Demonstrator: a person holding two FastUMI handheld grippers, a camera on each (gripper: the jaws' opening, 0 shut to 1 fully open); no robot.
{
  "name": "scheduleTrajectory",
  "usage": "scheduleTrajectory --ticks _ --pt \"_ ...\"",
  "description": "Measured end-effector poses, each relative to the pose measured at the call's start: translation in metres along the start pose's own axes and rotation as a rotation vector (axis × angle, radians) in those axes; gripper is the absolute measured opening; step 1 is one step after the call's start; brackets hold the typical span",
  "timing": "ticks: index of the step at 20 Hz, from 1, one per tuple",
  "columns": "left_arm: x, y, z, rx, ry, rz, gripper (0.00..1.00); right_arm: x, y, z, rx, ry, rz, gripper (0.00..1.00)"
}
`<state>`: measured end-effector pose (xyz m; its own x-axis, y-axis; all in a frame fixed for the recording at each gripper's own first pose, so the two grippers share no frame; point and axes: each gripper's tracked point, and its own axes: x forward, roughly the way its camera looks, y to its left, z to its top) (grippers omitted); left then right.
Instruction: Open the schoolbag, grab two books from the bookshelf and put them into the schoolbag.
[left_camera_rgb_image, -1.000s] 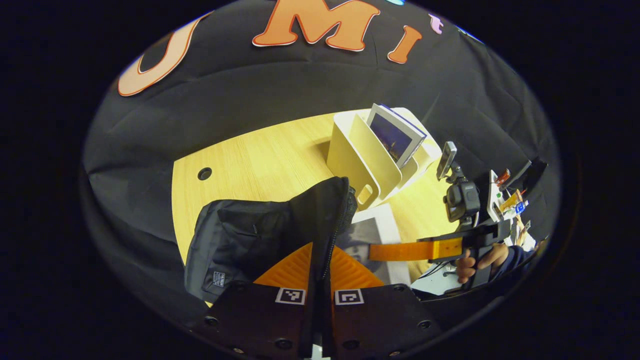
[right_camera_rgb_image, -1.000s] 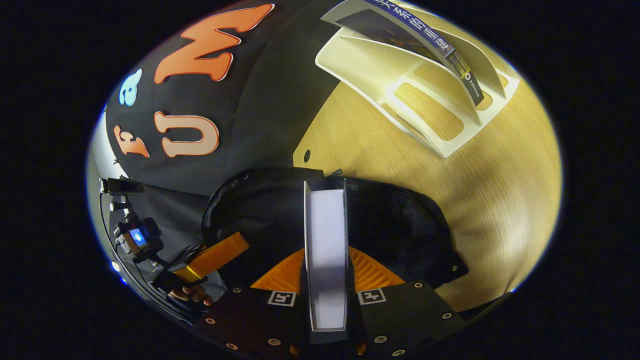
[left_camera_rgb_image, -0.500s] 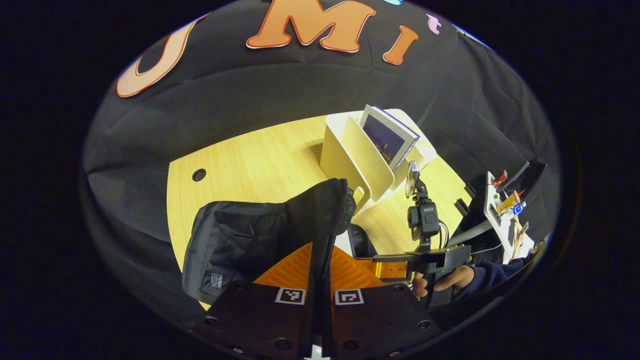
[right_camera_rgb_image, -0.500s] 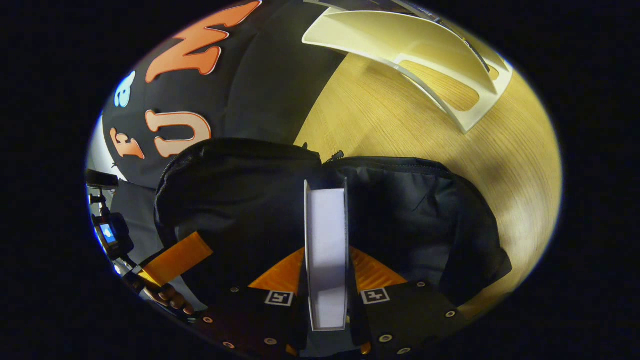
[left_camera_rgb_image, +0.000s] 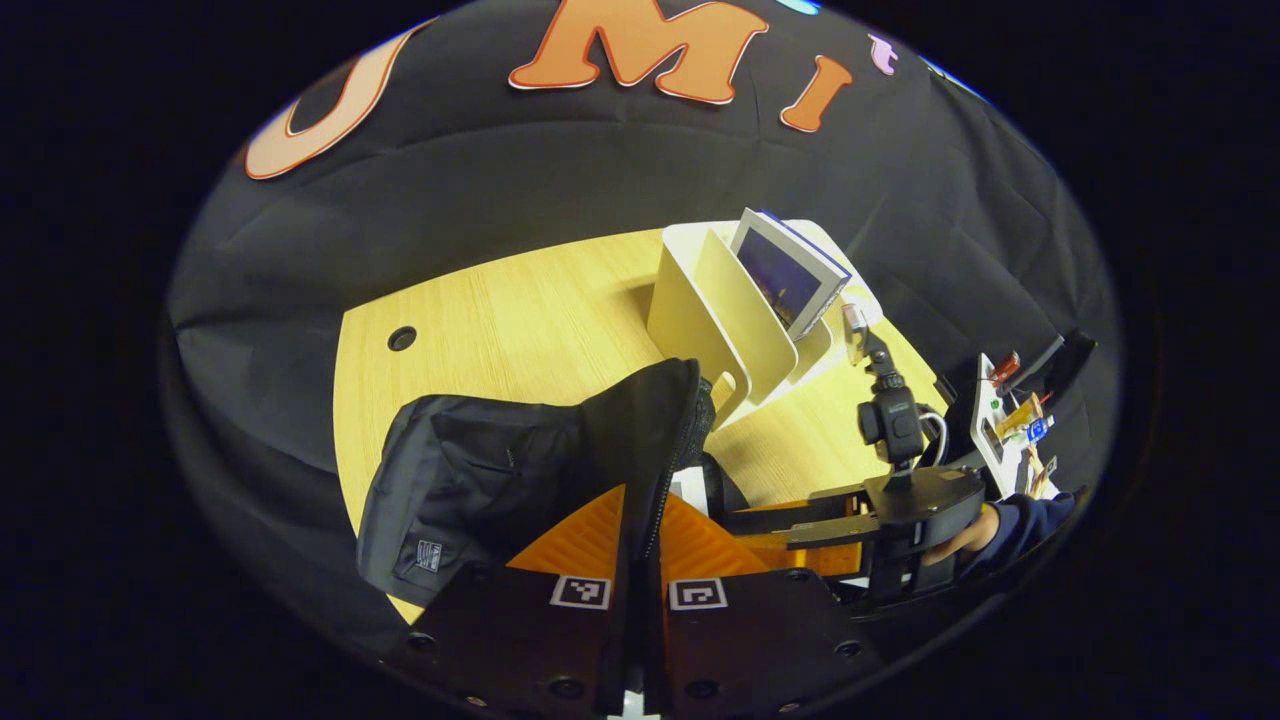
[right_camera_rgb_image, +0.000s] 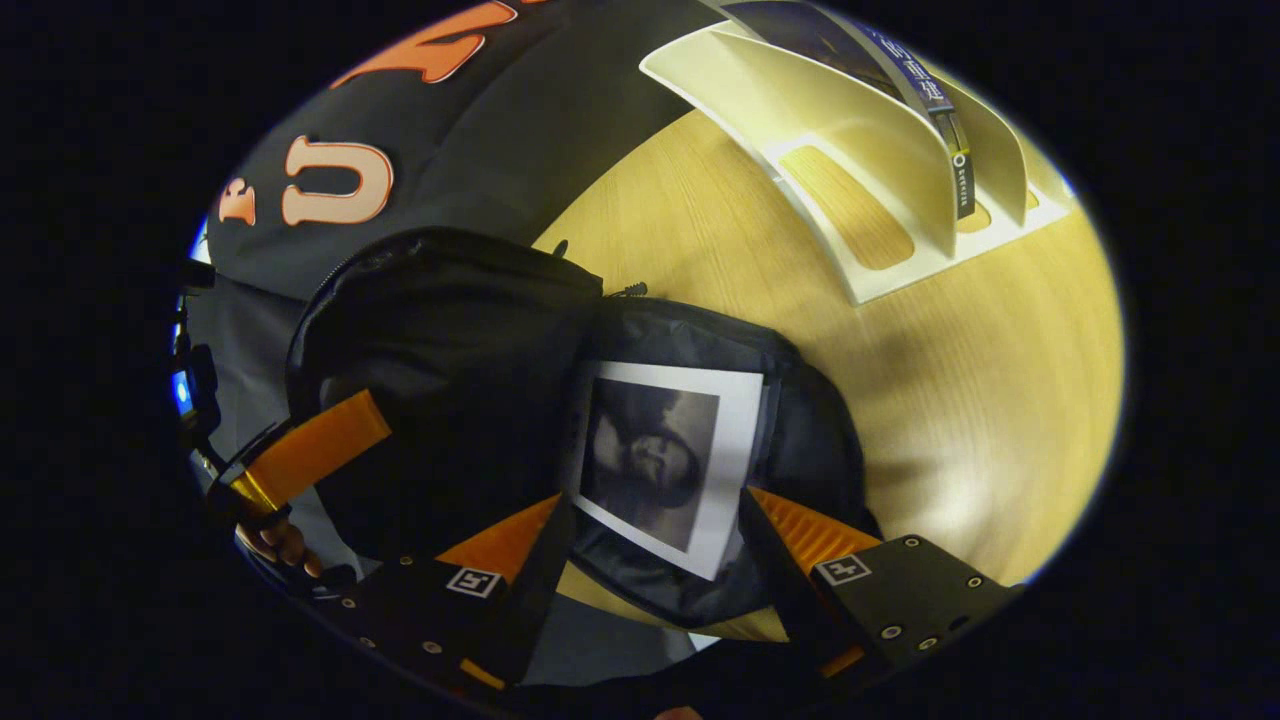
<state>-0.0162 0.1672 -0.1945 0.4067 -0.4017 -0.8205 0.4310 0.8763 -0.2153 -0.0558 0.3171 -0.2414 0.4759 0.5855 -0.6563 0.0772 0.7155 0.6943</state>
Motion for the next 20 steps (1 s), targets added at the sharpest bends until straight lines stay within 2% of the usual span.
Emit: scheduleTrajectory --ticks 2,4,10,14,16,20 --pt "0.001 -0.001 0.0 -0.006 0.002 0.006 0.07 -0.017 -0.013 0.011 -0.037 0.013 -0.031 0.98" --pt "0.002 -0.001 -0.002 -0.005 0.009 0.012 0.08 -0.036 -0.028 0.016 -0.091 0.022 -0.098 0.98" --pt "0.01 -0.004 0.0 -0.014 0.023 0.031 0.08 -0.096 -0.059 0.052 -0.217 0.067 -0.235 0.98" --pt "0.014 -0.005 -0.001 -0.022 0.032 0.044 0.07 -0.128 -0.073 0.079 -0.299 0.106 -0.302 0.99" --pt "0.015 -0.005 -0.002 -0.035 0.036 0.053 0.08 -0.143 -0.074 0.099 -0.331 0.121 -0.31 0.99" --pt "0.018 -0.004 -0.001 -0.059 0.044 0.075 0.08 -0.156 -0.084 0.14 -0.386 0.126 -0.357 0.98"
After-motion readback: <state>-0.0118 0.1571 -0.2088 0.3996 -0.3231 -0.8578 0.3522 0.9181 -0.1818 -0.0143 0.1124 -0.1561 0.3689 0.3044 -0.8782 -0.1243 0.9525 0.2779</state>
